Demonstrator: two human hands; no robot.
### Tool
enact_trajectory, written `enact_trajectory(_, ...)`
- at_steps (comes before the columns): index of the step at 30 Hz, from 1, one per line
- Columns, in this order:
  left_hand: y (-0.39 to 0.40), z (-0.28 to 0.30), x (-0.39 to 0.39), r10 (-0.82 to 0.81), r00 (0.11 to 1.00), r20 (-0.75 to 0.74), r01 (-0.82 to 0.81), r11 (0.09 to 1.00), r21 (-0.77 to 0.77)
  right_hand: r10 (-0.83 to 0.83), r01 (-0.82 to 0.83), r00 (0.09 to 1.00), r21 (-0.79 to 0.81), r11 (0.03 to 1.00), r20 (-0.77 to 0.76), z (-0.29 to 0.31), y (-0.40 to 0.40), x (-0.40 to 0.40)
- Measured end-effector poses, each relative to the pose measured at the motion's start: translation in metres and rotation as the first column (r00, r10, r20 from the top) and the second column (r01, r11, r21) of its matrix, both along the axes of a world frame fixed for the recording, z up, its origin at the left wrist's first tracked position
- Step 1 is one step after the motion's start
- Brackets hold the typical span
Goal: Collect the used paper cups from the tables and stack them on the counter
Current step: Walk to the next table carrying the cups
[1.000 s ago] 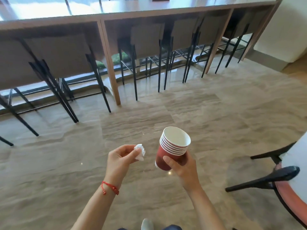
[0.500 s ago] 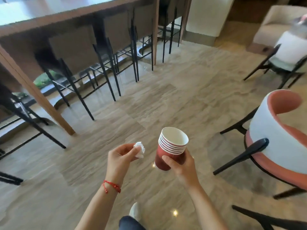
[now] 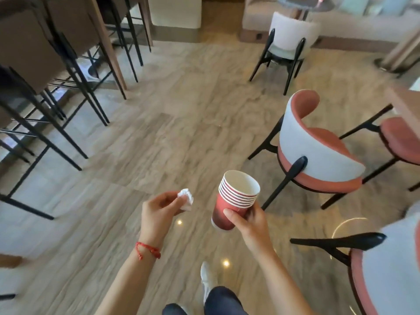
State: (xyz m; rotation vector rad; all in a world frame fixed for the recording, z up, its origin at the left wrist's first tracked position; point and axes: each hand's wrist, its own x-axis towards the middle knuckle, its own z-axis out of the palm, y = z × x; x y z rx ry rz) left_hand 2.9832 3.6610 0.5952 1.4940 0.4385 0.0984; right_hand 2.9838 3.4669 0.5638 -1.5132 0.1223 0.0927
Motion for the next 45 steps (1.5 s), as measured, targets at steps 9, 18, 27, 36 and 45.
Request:
enact_trajectory(9, -0.011, -0.016, 0.151, -0.062, 0.998, -0.026, 0.062, 0.998, 0.001, -0.013, 0.014, 0.999, -0.029, 0.999, 0.030, -0.016, -0.008, 0.138)
enact_trajectory(18, -0.017, 0.010, 0.308, -0.036, 0.999, -0.041, 0.038, 0.998, 0.048, -0.009, 0.009, 1.000, -0.022, 1.000, 0.019, 0.010, -0.024, 0.299)
enact_trajectory(27, 0.013, 0.003, 0.482, -0.073, 0.997, -0.040, 0.072, 0.997, -0.026, -0.052, 0.053, 0.998, -0.017, 0.998, 0.047, 0.007, 0.010, 0.475)
enact_trajectory(36, 0.052, 0.020, 0.683, -0.083, 0.996, -0.013, 0.083, 0.996, -0.010, -0.105, 0.107, 0.991, -0.015, 0.994, 0.085, 0.022, 0.047, 0.659)
enact_trajectory(45, 0.043, 0.009, 0.856, -0.141, 0.989, -0.043, 0.140, 0.990, -0.020, -0.149, 0.151, 0.987, -0.024, 0.988, 0.064, 0.012, 0.032, 0.830)
